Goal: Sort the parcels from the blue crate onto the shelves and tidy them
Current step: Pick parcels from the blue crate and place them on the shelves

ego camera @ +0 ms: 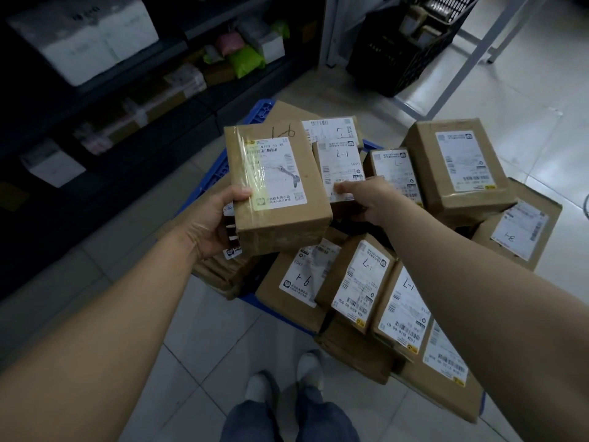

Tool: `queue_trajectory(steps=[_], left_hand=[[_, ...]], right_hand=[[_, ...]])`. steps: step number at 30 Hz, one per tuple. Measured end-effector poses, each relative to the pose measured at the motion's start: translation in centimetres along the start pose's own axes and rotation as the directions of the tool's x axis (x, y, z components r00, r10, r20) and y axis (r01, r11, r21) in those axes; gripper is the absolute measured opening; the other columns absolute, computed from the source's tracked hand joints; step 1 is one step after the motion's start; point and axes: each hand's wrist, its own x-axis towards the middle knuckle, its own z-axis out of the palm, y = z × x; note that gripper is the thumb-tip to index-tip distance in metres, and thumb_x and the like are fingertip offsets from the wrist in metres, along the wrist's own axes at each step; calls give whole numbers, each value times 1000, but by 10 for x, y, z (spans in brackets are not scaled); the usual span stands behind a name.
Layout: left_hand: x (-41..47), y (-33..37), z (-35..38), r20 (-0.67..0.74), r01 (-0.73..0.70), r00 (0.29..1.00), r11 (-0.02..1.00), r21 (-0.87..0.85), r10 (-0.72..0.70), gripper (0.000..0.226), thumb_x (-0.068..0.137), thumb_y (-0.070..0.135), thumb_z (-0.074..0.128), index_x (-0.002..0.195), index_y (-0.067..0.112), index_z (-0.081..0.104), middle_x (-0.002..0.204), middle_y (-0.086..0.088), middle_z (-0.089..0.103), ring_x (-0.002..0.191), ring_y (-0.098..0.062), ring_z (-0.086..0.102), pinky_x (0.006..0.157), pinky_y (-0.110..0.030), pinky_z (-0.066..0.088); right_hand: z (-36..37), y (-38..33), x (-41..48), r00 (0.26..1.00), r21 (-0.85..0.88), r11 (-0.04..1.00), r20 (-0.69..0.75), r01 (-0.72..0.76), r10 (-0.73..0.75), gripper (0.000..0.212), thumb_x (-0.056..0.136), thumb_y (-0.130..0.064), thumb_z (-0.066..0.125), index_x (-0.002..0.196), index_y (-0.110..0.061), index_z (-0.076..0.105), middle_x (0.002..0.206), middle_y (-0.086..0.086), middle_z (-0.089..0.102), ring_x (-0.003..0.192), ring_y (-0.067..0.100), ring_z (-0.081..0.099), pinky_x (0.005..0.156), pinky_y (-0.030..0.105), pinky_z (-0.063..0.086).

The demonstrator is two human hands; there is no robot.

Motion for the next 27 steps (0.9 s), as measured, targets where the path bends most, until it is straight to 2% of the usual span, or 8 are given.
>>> queue_trajectory(steps=[4, 8, 12, 16, 20, 22, 24, 27], left_hand=[[-2, 1, -3, -4, -6, 1000, 1000, 7, 6, 40, 68, 33, 69, 106, 22, 66, 101, -6, 72, 86, -21, 69, 81, -40, 52], [-4, 2, -3, 29, -27, 999, 1000, -2, 27, 36, 72, 31, 63, 106, 21, 64, 94, -4, 74, 79, -18, 71, 66, -33, 57], [-5, 2, -4, 27, -37, 999, 999, -4, 37, 20, 84, 27, 55, 102, 20, 64, 85, -3, 74, 71, -16, 71, 58, -30, 58], [-4, 2, -6, 38, -23, 999, 999, 25, 22, 17, 88, 26, 52, 99, 19, 63, 82, -3, 74, 69, -16, 71, 61, -29, 59], [0, 1, -5, 46, -18, 999, 999, 34, 17, 19, 87, 27, 53, 100, 19, 62, 83, -2, 74, 71, -15, 71, 62, -30, 59], [1, 1, -6, 49, -17, 999, 999, 31, 15, 24, 80, 30, 59, 102, 20, 63, 87, -3, 74, 73, -15, 71, 62, -30, 58], [1, 2, -7, 48, -3, 999, 999, 38, 1, 44, 65, 35, 73, 105, 21, 64, 95, -4, 73, 79, -17, 70, 69, -33, 56], [-2, 6, -8, 10, 29, 1000, 999, 18, -29, 71, 47, 40, 81, 113, 20, 63, 111, -9, 69, 94, -24, 66, 85, -41, 52]], right_hand=[[-1, 2, 3, 994, 82, 992, 68, -91, 86, 42, 74, -13, 80, 109, -12, 57, 105, 12, 69, 90, 27, 71, 84, 41, 58], [-4, 6, 5, 983, 139, 980, 137, -141, 122, 45, 75, -13, 80, 112, -14, 55, 107, 12, 69, 93, 26, 70, 88, 39, 56], [-8, 11, 6, 980, 199, 973, 182, -115, 79, 48, 77, -12, 78, 119, -12, 55, 107, 11, 69, 95, 24, 70, 92, 38, 54], [-12, 21, 6, 972, 247, 964, 232, -102, 44, 41, 82, -20, 74, 117, -14, 55, 104, 10, 70, 95, 22, 69, 87, 36, 55], [-12, 27, 9, 970, 233, 970, 243, -62, 4, 46, 81, -26, 74, 118, -15, 50, 109, 9, 64, 102, 24, 61, 97, 39, 44], [-12, 24, 6, 967, 230, 971, 253, -58, -2, 49, 78, -27, 76, 118, -15, 50, 110, 10, 65, 103, 25, 60, 99, 42, 43], [-14, 21, 1, 964, 241, 969, 265, -56, -11, 48, 79, -25, 76, 120, -15, 53, 110, 10, 66, 103, 25, 62, 90, 41, 50], [-20, 11, -12, 972, 309, 951, 233, -33, -42, 28, 84, -20, 71, 105, -16, 54, 101, 9, 68, 93, 22, 66, 74, 36, 53]])
